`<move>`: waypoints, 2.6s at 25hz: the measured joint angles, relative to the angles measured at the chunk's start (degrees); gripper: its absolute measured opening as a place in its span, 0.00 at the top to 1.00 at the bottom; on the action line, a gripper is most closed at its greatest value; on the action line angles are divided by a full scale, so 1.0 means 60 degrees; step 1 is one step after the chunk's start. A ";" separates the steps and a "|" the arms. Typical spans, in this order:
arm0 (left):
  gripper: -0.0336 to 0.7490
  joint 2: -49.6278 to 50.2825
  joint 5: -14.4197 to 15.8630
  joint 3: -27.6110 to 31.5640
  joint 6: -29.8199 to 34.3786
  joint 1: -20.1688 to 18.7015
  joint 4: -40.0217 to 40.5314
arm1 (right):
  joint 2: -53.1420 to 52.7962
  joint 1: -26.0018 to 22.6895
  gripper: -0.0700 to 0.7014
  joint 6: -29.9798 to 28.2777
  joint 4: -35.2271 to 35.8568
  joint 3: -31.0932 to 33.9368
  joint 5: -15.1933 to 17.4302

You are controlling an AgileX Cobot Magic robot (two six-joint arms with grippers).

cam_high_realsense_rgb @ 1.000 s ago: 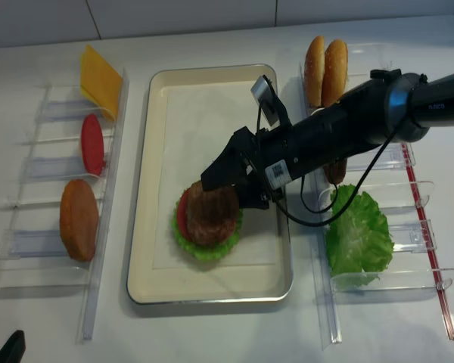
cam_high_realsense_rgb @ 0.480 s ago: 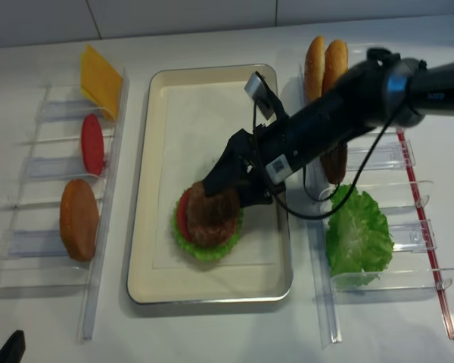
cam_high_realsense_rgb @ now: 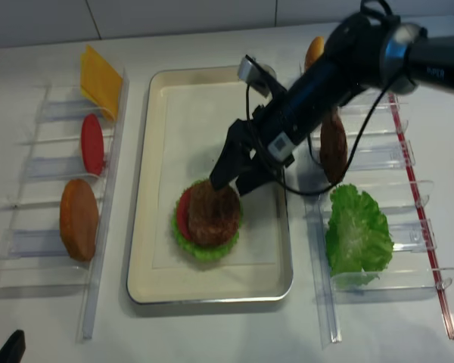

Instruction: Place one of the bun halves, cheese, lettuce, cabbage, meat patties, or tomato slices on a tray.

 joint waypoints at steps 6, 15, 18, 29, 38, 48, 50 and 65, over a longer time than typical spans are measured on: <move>0.36 0.0000 0.0000 0.0000 0.0000 0.0000 0.0000 | 0.0000 0.0000 0.19 0.0256 -0.0159 -0.0125 0.0046; 0.36 0.0000 0.0000 0.0000 0.0000 0.0000 0.0000 | 0.0000 0.0000 0.19 0.0370 0.0224 -0.0140 0.0062; 0.36 0.0000 0.0000 0.0000 0.0000 0.0000 0.0000 | 0.0000 0.0000 0.19 0.0411 0.0312 -0.0140 0.0062; 0.36 0.0000 0.0000 0.0000 0.0000 0.0000 0.0000 | 0.0000 0.0000 0.19 0.0546 0.0525 -0.0182 0.0066; 0.36 0.0000 0.0000 0.0000 0.0000 0.0000 0.0000 | -0.0914 0.0000 0.19 0.1386 -0.0791 -0.1143 0.0142; 0.36 0.0000 0.0000 0.0000 0.0000 0.0000 0.0000 | -0.2304 0.0000 0.21 0.2302 -0.2741 -0.2111 0.0380; 0.36 0.0000 0.0000 0.0000 0.0000 0.0000 0.0000 | -0.2584 0.0000 0.21 0.2629 -0.3446 -0.2155 0.0403; 0.36 0.0000 0.0000 0.0000 0.0000 0.0000 0.0000 | -0.5001 0.0000 0.21 0.4700 -0.8838 -0.2212 0.0644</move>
